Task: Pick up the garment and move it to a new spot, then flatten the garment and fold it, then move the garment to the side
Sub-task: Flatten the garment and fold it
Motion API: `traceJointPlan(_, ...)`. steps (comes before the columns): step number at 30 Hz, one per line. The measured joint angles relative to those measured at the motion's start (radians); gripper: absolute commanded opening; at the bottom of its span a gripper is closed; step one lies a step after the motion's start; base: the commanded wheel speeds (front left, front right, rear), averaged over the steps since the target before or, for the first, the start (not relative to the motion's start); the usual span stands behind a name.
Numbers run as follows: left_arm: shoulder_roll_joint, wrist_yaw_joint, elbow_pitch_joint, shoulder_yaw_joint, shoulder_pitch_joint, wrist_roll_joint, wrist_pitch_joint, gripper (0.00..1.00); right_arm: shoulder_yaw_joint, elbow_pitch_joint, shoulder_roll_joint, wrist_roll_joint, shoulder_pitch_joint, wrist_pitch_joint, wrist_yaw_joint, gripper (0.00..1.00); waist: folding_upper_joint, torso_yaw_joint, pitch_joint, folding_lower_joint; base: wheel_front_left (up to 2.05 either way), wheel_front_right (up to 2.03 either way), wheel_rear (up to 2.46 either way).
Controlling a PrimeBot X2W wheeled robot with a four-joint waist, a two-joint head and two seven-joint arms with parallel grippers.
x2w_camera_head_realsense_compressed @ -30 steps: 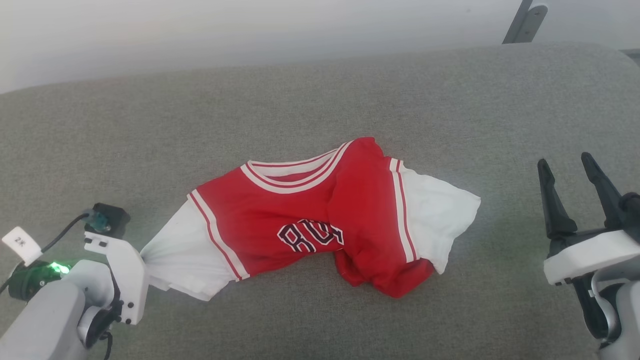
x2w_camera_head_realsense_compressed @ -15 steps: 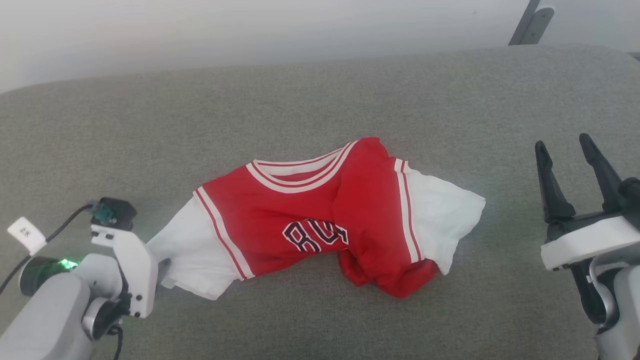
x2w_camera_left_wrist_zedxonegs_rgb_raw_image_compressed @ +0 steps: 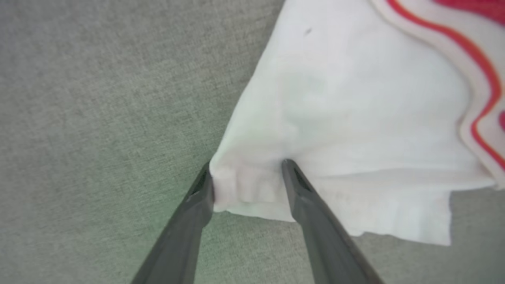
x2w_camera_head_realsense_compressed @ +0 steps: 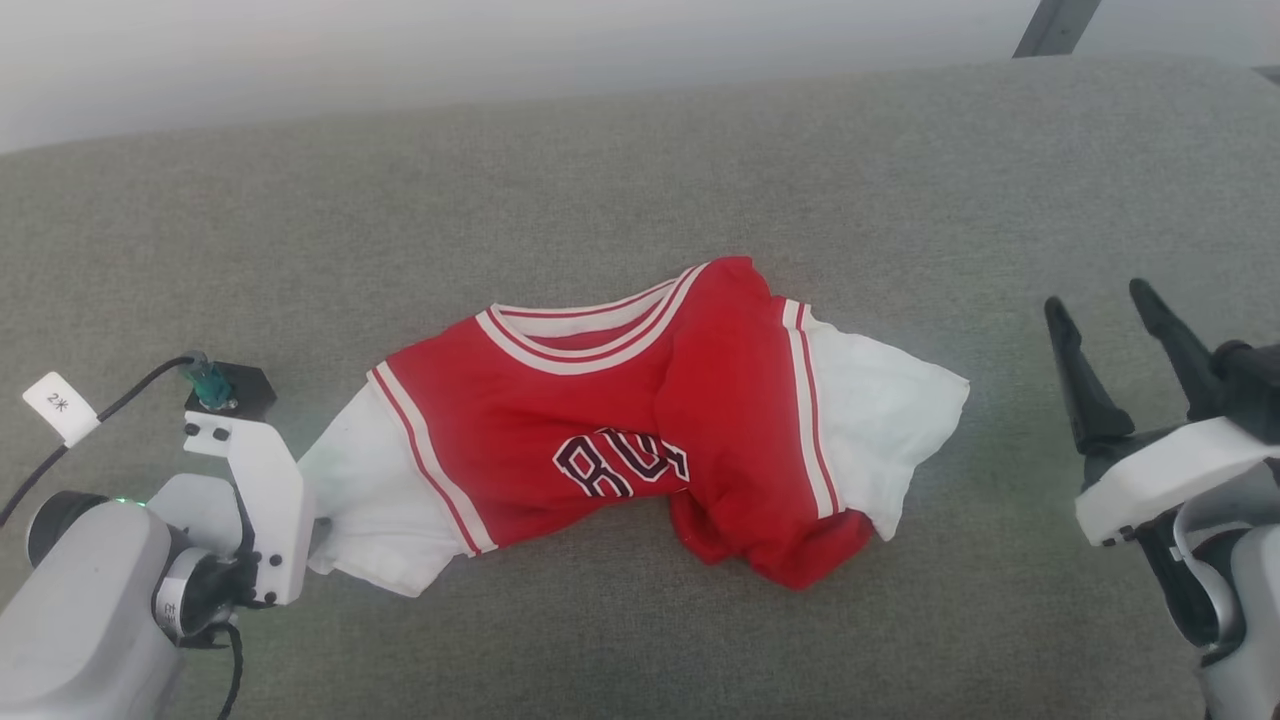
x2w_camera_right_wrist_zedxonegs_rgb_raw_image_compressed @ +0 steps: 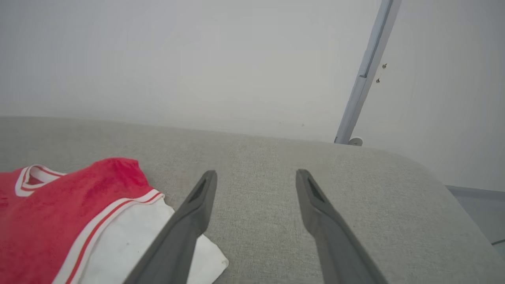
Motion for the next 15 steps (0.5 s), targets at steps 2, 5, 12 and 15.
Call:
traceJointPlan(2,-0.001,0.005,-0.007,0.003,0.0,-0.008,0.009,0.0,0.022,0.002,-0.023,0.023,-0.001,0.046,0.0,1.0,0.0,0.001,0.007,0.0,0.0,0.0,0.0)
traceJointPlan(5,-0.002,-0.008,-0.024,-0.001,0.0,-0.013,0.014,0.0,0.085,0.016,-0.057,0.095,-0.006,0.151,0.001,1.0,0.0,0.003,0.02,0.0,0.0,0.0,0.0)
traceJointPlan(12,-0.01,-0.009,-0.04,-0.006,-0.014,-0.018,0.015,0.0,0.173,0.063,-0.136,0.234,-0.091,0.341,0.0,1.0,0.0,0.02,0.046,0.0,0.0,0.0,0.0)
traceJointPlan(15,-0.02,-0.008,-0.044,-0.012,-0.025,-0.018,0.012,0.0,0.212,0.106,-0.159,0.296,-0.135,0.443,0.0,1.0,0.0,0.036,0.056,0.0,0.0,0.0,0.0)
